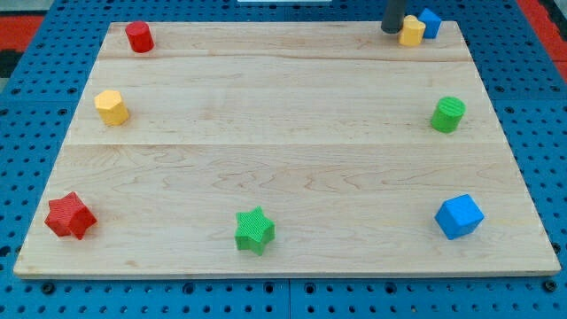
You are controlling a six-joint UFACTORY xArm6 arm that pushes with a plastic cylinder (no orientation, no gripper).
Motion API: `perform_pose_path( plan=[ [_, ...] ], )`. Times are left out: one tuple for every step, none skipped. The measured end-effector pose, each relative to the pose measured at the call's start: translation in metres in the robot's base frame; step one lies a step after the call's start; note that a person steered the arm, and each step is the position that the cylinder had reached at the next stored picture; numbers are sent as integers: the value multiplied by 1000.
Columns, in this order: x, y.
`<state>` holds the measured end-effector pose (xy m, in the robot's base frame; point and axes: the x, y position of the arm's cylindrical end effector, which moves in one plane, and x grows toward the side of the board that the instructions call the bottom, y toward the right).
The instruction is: Push the red circle towards the center
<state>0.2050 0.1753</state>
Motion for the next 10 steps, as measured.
perform_pose_path(
  plan=[
    [0,-17],
    [9,-67],
    [34,-105],
    [69,-112],
    [72,-118],
    [71,-162],
    [47,-211],
    [-4,-249],
    [-14,-278],
    [-13,-302]
  ],
)
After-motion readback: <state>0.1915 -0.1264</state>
